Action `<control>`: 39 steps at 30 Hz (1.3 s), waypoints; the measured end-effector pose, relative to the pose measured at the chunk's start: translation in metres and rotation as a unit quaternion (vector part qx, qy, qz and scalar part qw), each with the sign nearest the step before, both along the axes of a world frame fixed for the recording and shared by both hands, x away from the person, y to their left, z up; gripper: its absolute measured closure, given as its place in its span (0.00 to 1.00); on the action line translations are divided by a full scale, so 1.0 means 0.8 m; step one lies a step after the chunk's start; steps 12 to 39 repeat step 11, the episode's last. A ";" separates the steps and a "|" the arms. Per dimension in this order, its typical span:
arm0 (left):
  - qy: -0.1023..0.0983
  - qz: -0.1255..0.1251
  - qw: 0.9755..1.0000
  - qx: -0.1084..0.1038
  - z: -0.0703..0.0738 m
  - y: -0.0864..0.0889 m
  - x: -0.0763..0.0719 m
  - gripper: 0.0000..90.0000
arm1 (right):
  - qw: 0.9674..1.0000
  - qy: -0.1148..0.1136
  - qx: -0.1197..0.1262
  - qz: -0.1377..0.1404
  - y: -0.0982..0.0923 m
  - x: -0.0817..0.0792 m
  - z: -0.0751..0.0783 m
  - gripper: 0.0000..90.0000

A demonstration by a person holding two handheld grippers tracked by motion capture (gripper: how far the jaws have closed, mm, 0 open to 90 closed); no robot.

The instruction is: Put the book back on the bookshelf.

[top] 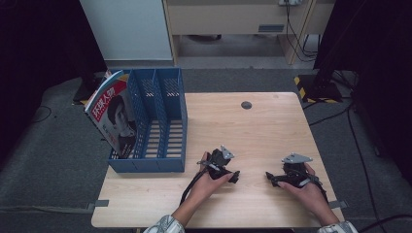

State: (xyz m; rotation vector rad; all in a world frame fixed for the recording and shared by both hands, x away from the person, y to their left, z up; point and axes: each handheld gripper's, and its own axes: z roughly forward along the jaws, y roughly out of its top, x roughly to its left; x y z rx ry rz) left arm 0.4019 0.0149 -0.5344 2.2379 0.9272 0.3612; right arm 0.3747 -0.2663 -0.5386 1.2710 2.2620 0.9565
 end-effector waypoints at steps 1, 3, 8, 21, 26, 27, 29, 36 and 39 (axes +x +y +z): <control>-0.005 0.001 1.000 -0.006 -0.002 0.001 -0.001 0.04 | 1.000 0.000 0.000 0.000 0.000 0.000 0.000 0.07; -0.011 0.001 1.000 -0.012 -0.004 0.002 -0.002 0.03 | 1.000 0.000 0.000 0.000 0.000 0.000 0.000 0.07; -0.011 0.002 1.000 -0.012 -0.004 0.002 -0.002 0.03 | 1.000 -0.001 0.000 -0.002 0.000 -0.001 0.000 0.07; -0.011 0.003 1.000 -0.012 -0.004 0.002 -0.002 0.03 | 1.000 -0.001 0.001 -0.003 0.000 -0.001 0.000 0.07; -0.011 0.003 1.000 -0.012 -0.004 0.002 -0.002 0.03 | 1.000 -0.001 0.001 -0.003 0.000 -0.001 0.000 0.07; -0.011 0.003 1.000 -0.012 -0.004 0.002 -0.002 0.03 | 1.000 -0.001 0.001 -0.003 0.000 -0.001 0.000 0.07; -0.011 0.003 1.000 -0.012 -0.004 0.002 -0.002 0.03 | 1.000 -0.001 0.001 -0.003 0.000 -0.001 0.000 0.07; -0.011 0.003 1.000 -0.012 -0.004 0.002 -0.002 0.03 | 1.000 -0.001 0.001 -0.003 0.000 -0.001 0.000 0.07; -0.011 0.003 1.000 -0.012 -0.004 0.002 -0.002 0.03 | 1.000 -0.001 0.001 -0.003 0.000 -0.001 0.000 0.07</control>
